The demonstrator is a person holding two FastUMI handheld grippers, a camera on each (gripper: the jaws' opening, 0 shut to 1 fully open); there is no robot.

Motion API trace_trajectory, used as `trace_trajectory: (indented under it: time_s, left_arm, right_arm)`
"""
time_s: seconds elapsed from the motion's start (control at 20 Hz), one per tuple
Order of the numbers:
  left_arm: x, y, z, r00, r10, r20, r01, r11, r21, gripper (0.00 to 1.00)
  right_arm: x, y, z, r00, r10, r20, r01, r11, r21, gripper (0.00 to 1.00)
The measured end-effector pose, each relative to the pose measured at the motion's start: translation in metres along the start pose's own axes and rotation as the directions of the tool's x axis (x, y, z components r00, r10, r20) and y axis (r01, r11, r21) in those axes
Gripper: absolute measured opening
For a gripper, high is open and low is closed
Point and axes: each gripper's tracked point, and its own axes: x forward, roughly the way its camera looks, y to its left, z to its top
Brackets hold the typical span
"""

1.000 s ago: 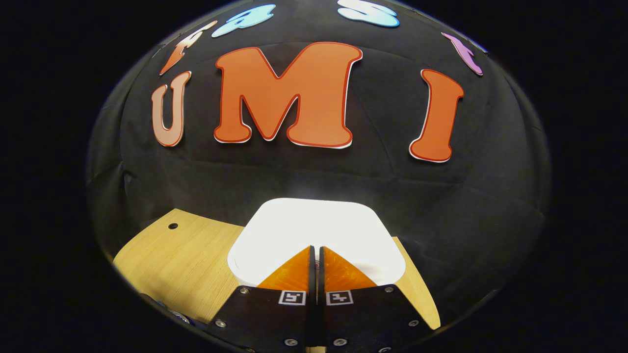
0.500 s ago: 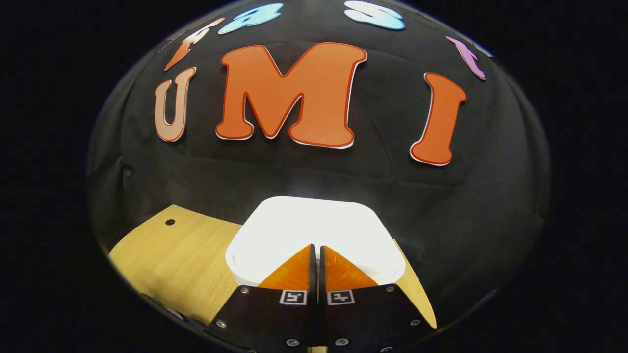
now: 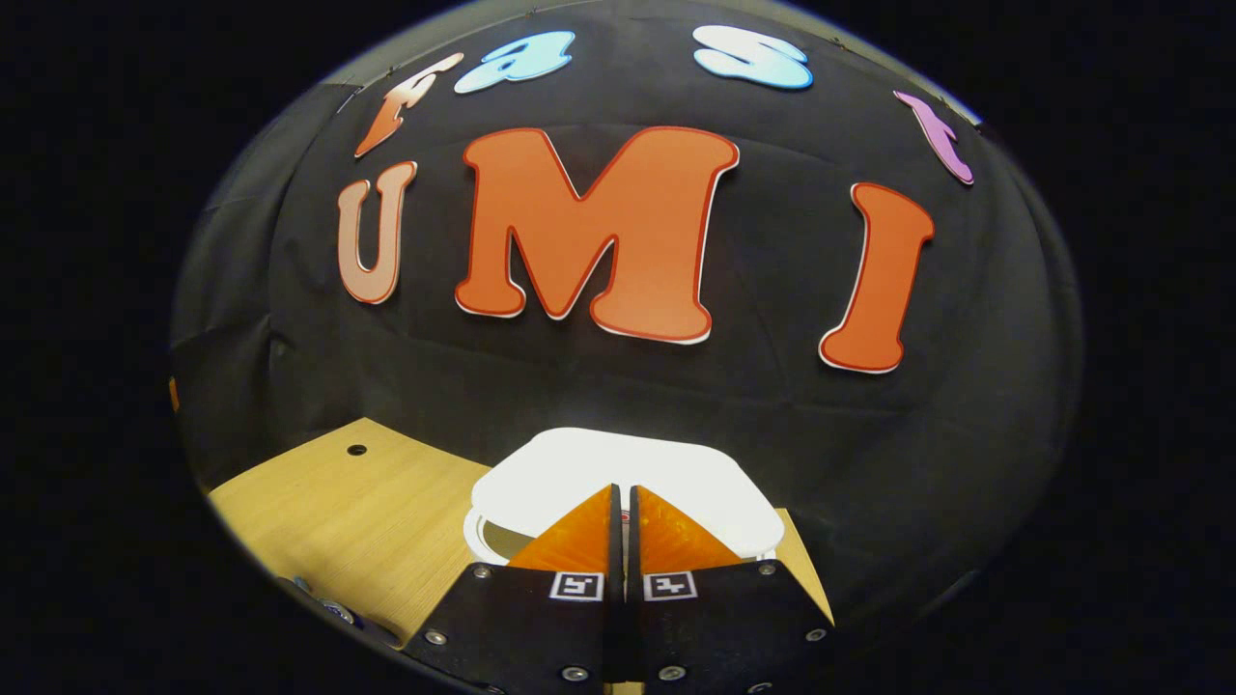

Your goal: Press the lid of the desktop garbage bin to open it, pick up the crumpled paper on the desktop and throw it into the bin, then pick up the pop can on the desktop and drop it into the bin, and finally close the garbage bin lid.

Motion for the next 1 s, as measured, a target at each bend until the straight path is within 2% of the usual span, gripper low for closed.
trace_trajectory:
  time_s: [0.25,0.5,0.6,0.65,0.8,0.95,1.0]
  left_arm:
    - [0.003,0.003,-0.002,1.0,-0.01,0.008,0.01,1.0,-0.019,1.0]
    - [0.02,0.011,-0.005,0.997,-0.067,0.025,0.067,0.998,-0.02,1.0]
    - [0.027,0.018,-0.006,0.996,-0.088,0.034,0.089,0.996,-0.015,0.95]
    - [0.03,0.02,-0.008,0.994,-0.099,0.036,0.1,0.995,-0.016,1.0]
    - [0.042,0.023,-0.015,0.989,-0.144,0.034,0.145,0.989,-0.027,1.0]
    - [0.053,0.025,-0.026,0.98,-0.195,0.028,0.196,0.98,-0.038,0.99]
    - [0.056,0.026,-0.029,0.977,-0.212,0.026,0.213,0.976,-0.042,0.99]
  right_arm:
    - [-0.018,-0.001,0.027,0.997,-0.002,0.081,0.001,1.0,0.012,0.01]
    - [-0.042,0.004,0.037,0.991,-0.053,0.121,0.054,0.999,-0.001,0.01]
    - [-0.051,0.007,0.037,0.99,-0.081,0.118,0.082,0.997,-0.007,0.01]
    - [-0.056,0.011,0.034,0.989,-0.094,0.112,0.095,0.995,-0.006,0.01]
    - [-0.072,0.03,0.023,0.99,-0.11,0.087,0.109,0.994,0.011,0.01]
    - [-0.088,0.056,0.012,0.993,-0.096,0.068,0.096,0.995,-0.004,0.06]
    - [-0.094,0.065,0.011,0.994,-0.09,0.069,0.091,0.996,-0.009,0.14]
